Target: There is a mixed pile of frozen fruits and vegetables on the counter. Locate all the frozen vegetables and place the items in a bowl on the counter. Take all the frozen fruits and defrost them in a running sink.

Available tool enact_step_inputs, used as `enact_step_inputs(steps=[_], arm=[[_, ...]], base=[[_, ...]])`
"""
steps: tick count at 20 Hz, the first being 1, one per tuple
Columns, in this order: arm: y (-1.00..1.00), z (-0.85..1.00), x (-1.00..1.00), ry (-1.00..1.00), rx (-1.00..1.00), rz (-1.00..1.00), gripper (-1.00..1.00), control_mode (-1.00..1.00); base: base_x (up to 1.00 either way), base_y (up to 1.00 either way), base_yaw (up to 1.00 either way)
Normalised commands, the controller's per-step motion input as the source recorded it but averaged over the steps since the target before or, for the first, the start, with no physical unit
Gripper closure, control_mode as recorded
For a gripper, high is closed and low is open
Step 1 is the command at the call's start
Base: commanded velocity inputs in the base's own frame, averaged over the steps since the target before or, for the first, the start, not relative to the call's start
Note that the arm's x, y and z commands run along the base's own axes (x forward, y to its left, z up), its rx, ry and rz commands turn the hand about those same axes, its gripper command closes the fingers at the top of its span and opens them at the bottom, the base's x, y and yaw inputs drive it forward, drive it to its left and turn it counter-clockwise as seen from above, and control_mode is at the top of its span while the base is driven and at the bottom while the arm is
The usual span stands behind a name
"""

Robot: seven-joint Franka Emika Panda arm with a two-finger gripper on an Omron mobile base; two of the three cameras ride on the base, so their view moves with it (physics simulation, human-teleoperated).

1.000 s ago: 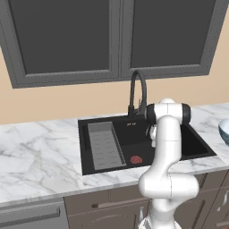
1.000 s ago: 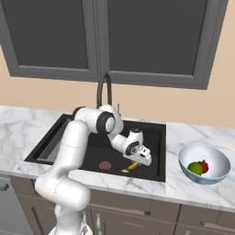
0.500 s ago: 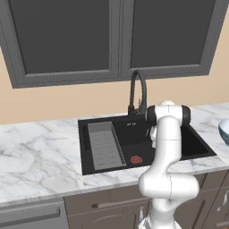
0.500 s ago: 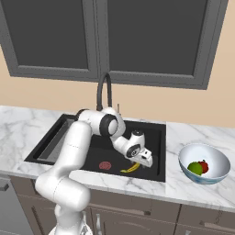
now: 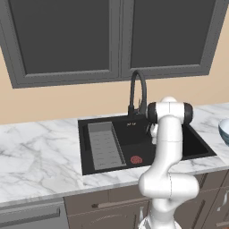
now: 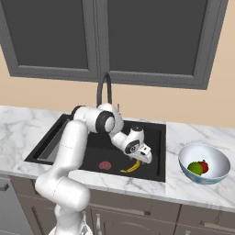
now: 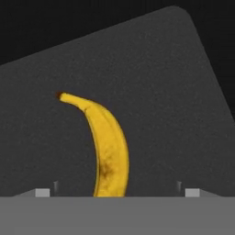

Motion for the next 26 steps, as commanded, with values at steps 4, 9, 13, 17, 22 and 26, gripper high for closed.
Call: enact_step_inputs(steps=[4, 9, 13, 17, 22, 26], arm=[[0.10, 0.29, -0.25, -0.14, 0.01, 0.00, -1.00, -1.00], [0.00, 0.30, -0.28, -0.13, 0.05, 0.00, -1.00, -1.00], [0.00, 0.35, -0.31, -0.10, 0.04, 0.02, -1.00, -1.00], [0.00, 0.39, -0.27, -0.07, 0.04, 0.02, -1.00, -1.00], [0.00, 0.42, -0.24, -0.08, 0.04, 0.02, -1.00, -1.00], [0.00, 0.47, -0.20, -0.08, 0.03, 0.02, -1.00, -1.00]], base=[[0.00, 0.00, 0.00], [0.00, 0.00, 0.00], [0.00, 0.00, 0.00], [0.00, 0.00, 0.00], [0.00, 0.00, 0.00], [0.00, 0.00, 0.00]])
